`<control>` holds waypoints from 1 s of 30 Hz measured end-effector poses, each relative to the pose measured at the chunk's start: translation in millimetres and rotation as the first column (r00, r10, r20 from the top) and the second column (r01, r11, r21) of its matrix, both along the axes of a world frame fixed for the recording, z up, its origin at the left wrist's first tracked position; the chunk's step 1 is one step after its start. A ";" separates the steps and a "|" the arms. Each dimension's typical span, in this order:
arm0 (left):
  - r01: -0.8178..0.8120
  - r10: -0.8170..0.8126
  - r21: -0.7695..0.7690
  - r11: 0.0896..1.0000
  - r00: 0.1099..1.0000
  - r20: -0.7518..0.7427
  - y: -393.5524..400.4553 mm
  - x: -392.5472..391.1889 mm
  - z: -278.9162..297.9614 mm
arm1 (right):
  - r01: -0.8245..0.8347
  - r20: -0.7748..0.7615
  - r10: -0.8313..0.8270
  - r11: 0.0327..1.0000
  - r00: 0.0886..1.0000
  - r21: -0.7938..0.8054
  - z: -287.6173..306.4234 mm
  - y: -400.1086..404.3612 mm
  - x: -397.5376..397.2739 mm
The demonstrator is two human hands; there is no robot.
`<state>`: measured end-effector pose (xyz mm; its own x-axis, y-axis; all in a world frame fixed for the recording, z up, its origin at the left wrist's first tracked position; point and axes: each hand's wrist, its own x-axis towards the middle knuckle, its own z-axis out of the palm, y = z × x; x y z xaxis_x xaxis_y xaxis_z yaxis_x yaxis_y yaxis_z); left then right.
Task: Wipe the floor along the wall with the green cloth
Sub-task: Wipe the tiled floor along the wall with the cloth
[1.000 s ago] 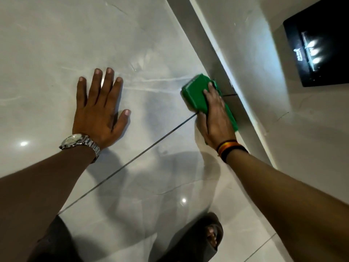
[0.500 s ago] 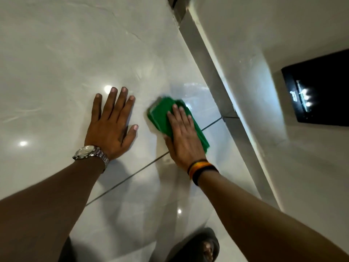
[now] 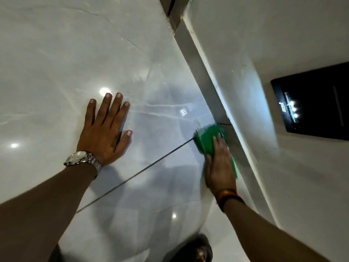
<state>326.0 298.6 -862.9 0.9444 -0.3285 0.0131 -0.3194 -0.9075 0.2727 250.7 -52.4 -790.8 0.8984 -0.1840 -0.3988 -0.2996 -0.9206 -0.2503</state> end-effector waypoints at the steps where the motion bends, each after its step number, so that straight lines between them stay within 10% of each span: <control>1: 0.002 -0.002 -0.005 1.000 1.000 0.007 0.3 -0.7 0.7 | 0.024 -0.031 -0.024 1.000 0.999 0.000 5.1 -6.1 -17.2; 19: -0.009 0.009 0.011 1.000 1.000 0.009 0.7 2.8 -8.7 | -0.141 0.341 0.096 0.984 0.935 0.108 -37.6 143.8 225.3; 25: -0.002 0.002 0.008 1.000 1.000 -0.001 0.2 1.6 -1.8 | -0.561 0.253 0.523 0.820 0.814 0.111 -30.4 110.4 135.7; 30: 0.008 -0.008 -0.005 1.000 1.000 0.006 0.9 1.6 -6.3 | -0.226 0.164 0.203 0.965 0.965 0.134 -22.2 72.0 128.0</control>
